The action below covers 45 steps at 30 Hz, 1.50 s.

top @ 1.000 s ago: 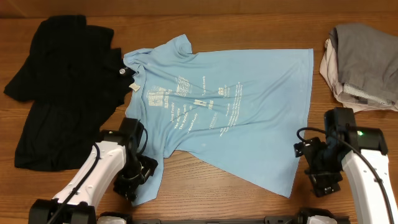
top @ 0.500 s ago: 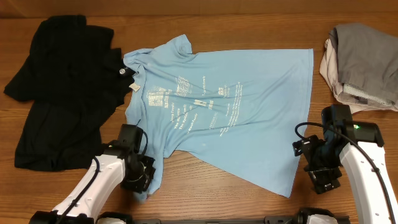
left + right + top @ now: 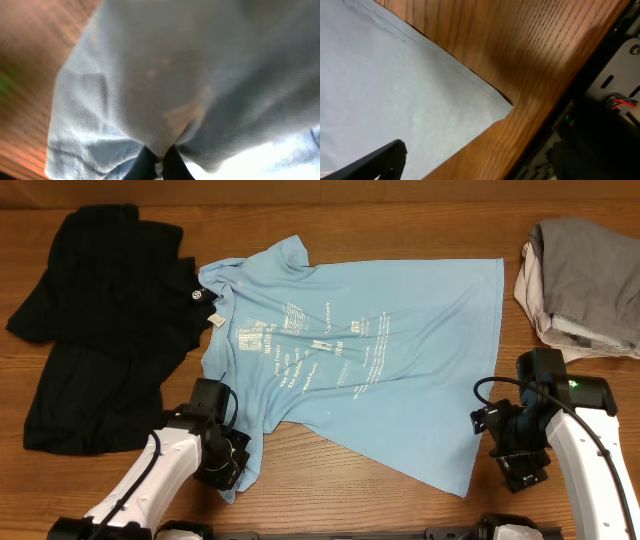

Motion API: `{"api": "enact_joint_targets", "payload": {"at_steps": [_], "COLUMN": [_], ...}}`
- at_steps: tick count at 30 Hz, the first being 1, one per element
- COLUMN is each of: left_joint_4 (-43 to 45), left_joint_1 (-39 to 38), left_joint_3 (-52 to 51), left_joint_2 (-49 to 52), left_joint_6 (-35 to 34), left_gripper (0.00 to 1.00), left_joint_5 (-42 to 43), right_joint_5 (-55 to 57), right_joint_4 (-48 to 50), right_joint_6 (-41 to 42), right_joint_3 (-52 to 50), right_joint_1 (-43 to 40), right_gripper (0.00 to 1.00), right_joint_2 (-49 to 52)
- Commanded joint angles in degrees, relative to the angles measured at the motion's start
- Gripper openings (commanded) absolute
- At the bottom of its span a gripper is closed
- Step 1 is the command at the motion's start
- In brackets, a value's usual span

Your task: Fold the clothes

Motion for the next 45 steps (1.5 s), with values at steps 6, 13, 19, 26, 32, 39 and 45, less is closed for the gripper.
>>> {"api": "enact_joint_targets", "payload": {"at_steps": [6, 13, 19, 26, 32, 39, 45], "left_joint_4": [-2.3, 0.0, 1.2, 2.1, 2.5, 2.5, 2.3], "left_joint_1": [0.5, 0.5, 0.5, 0.5, 0.5, 0.5, 0.5], "left_joint_3": [12.2, 14.3, 14.4, 14.4, 14.3, 14.2, 14.2], "left_joint_2": [2.4, 2.4, 2.4, 2.4, 2.4, 2.4, 2.4], "left_joint_6": [19.3, 16.7, 16.0, 16.0, 16.0, 16.3, 16.3], "left_gripper": [0.04, 0.04, 0.04, 0.04, 0.04, 0.04, 0.04], "left_joint_5": [-7.7, -11.3, -12.7, -13.7, -15.0, -15.9, -17.4], "right_joint_5": [-1.5, -4.2, -10.0, -10.1, -10.0, -10.3, -10.9], "right_joint_4": [-3.2, -0.1, 6.3, 11.3, 13.8, 19.2, 24.2], "right_joint_6": [-0.3, 9.5, 9.7, 12.7, 16.1, 16.2, 16.1], "right_joint_3": [-0.3, -6.7, -12.3, -18.0, -23.5, -26.4, -26.5], "right_joint_1": [-0.2, -0.2, 0.8, 0.9, 0.9, 0.9, 0.9], "right_gripper": [0.91, 0.92, 0.88, 0.84, 0.85, 0.70, 0.66], "right_joint_2": [0.0, 0.0, 0.0, 0.1, 0.1, 0.1, 0.1]}}
